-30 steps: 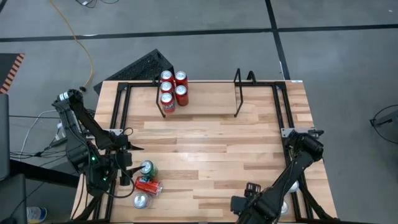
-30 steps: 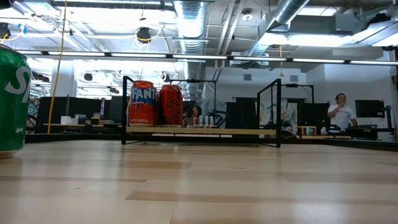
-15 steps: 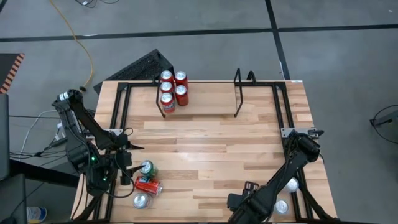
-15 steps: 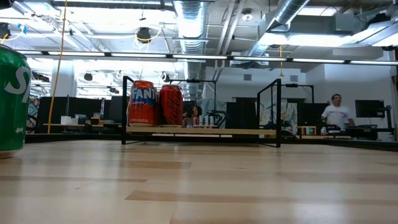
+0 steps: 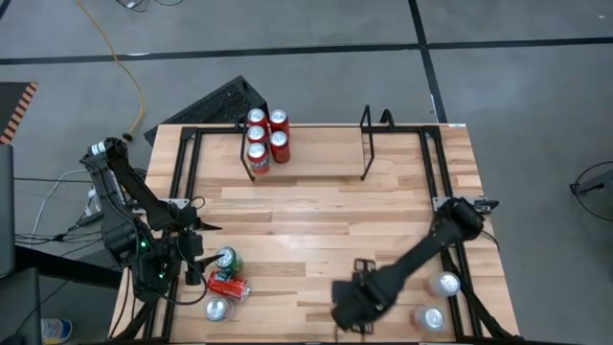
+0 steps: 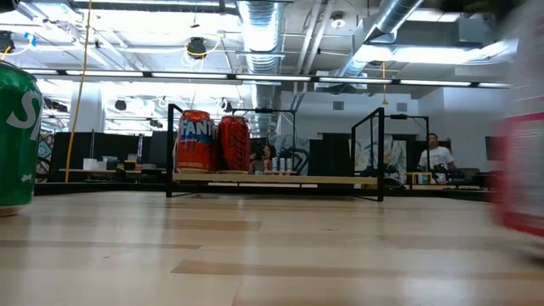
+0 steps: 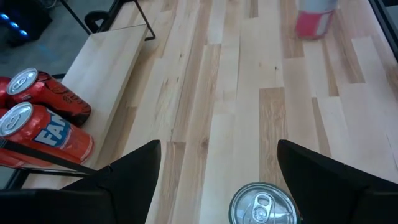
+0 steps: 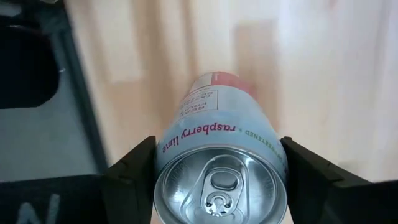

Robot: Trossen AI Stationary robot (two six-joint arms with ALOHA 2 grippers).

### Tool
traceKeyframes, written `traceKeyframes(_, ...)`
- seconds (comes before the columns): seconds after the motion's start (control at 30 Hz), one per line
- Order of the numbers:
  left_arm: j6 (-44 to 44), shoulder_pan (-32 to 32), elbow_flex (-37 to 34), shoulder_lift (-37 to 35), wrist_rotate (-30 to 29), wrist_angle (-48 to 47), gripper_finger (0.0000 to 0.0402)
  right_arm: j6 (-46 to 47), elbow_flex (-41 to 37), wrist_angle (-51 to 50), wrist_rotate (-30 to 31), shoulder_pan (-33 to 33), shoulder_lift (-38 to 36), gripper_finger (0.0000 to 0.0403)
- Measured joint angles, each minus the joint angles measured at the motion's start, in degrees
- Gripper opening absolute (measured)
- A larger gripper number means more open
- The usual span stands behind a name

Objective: Place canned beverage on shelf
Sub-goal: Put the pink white soda can on the shelf

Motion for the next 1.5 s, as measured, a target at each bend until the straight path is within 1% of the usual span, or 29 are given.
traceKeyframes(0.27,0.0,0.0,0.0,0.0,-0.03,0.02,0.0306,-19.0,0.0,0.11,0.11,-10.2,-0.21,0.0249)
traceKeyframes(0.4,-0.57,0.01,0.0,0.0,-0.07,0.02,0.0306,-26.73,0.85,-0.44,-0.27,-15.24,-0.23,0.025)
traceKeyframes(0.87,-1.17,0.0,0.0,0.0,-1.42,1.19,0.0306,-47.62,6.31,-0.73,-0.17,-33.99,-0.35,0.025)
traceKeyframes(1.1,-0.93,0.01,0.0,0.0,-2.64,2.19,0.0306,-51.46,6.56,0.22,-0.12,-43.86,-0.35,0.0251)
traceKeyframes(1.2,-1.22,-0.02,0.0,0.0,-2.6,2.26,0.0306,-52.5,7.34,-1.45,-1.63,-46.76,-0.35,0.0251)
traceKeyframes(1.27,-1.23,-0.02,0.0,0.0,-2.65,2.38,0.0306,-52.39,8.54,-3.7,-2.32,-48.63,-0.35,0.0251)
traceKeyframes(1.5,-1.18,-0.01,0.0,0.0,-3.17,2.4,0.0306,-49.35,11.65,-7.69,-1.66,-53.48,-0.44,0.0251)
